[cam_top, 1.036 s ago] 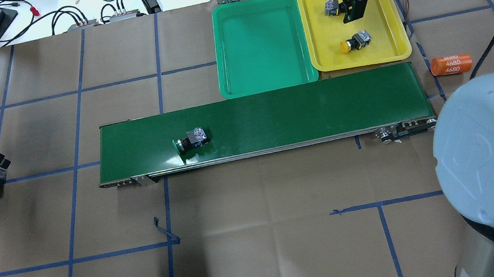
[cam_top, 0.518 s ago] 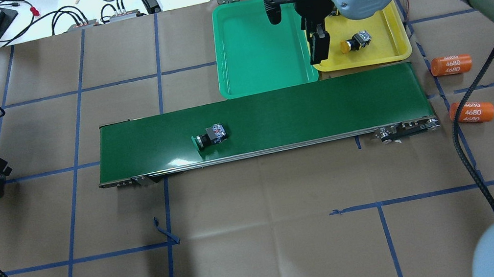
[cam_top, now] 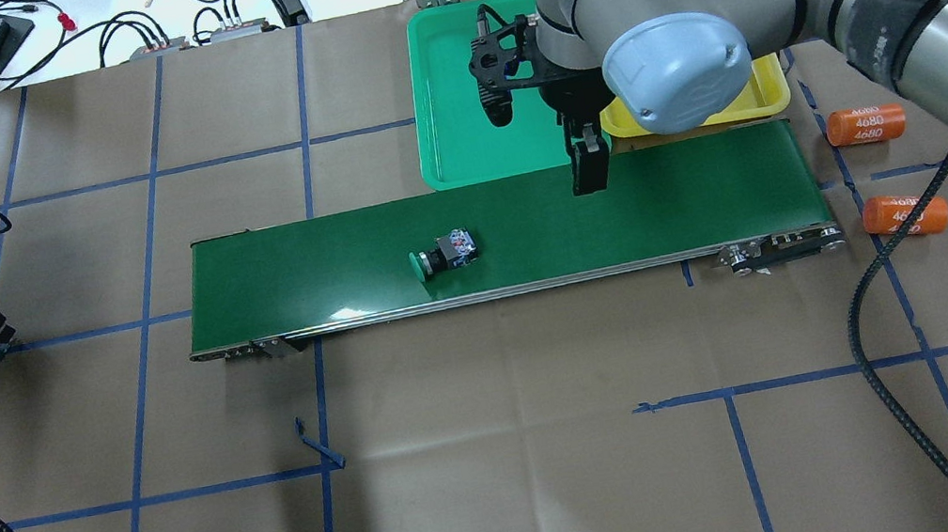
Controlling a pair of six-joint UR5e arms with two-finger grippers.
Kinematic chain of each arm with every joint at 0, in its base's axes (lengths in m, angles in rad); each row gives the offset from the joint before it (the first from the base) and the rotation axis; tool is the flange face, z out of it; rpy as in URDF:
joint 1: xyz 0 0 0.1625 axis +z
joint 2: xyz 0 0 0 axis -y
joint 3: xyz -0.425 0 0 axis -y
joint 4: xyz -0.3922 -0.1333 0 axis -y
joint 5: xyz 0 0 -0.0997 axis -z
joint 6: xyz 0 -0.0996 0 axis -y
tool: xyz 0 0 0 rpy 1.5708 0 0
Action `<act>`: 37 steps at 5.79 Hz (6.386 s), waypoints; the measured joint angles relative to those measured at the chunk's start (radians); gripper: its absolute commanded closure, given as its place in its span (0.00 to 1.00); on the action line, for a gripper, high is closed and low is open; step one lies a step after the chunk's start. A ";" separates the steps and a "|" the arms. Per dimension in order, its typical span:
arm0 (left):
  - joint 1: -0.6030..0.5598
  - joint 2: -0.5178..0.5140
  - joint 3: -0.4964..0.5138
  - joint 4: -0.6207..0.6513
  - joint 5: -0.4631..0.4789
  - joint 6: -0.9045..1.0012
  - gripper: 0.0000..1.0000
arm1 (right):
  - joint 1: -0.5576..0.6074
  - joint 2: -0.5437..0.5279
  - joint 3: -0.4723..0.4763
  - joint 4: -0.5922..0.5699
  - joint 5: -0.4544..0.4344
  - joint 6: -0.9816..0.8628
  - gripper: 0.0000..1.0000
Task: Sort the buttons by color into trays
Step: 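Place a button on belt with left gripper while right grasps a green button, then place the green button in the green tray with right gripper while left lifts away, then grasp the second green button on the belt with the right gripper, then place the green button in the green tray with the right gripper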
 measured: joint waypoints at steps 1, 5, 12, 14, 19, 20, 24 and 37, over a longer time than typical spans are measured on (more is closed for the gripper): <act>-0.011 0.037 0.003 -0.036 0.000 0.008 1.00 | 0.046 0.036 0.004 -0.051 0.001 0.047 0.00; -0.382 0.256 -0.025 -0.185 -0.047 0.295 0.97 | 0.101 0.099 0.105 -0.209 -0.005 -0.051 0.00; -0.639 0.293 -0.178 -0.144 -0.134 0.375 0.14 | -0.114 0.040 0.149 -0.244 -0.012 -0.179 0.90; -0.648 0.360 -0.089 -0.254 -0.208 0.092 0.02 | -0.129 0.137 -0.035 -0.255 0.001 -0.181 0.88; -0.636 0.601 -0.042 -0.437 -0.090 -0.846 0.02 | -0.088 0.302 -0.208 -0.255 0.099 -0.064 0.00; -0.636 0.611 -0.038 -0.445 -0.088 -1.009 0.02 | -0.089 0.246 -0.231 -0.136 0.092 -0.060 0.00; -0.626 0.614 -0.034 -0.434 -0.091 -1.105 0.02 | -0.038 0.049 -0.199 0.294 0.059 0.071 0.00; -0.553 0.650 0.108 -0.664 -0.113 -1.066 0.01 | -0.088 0.008 0.219 -0.366 -0.155 -0.048 0.90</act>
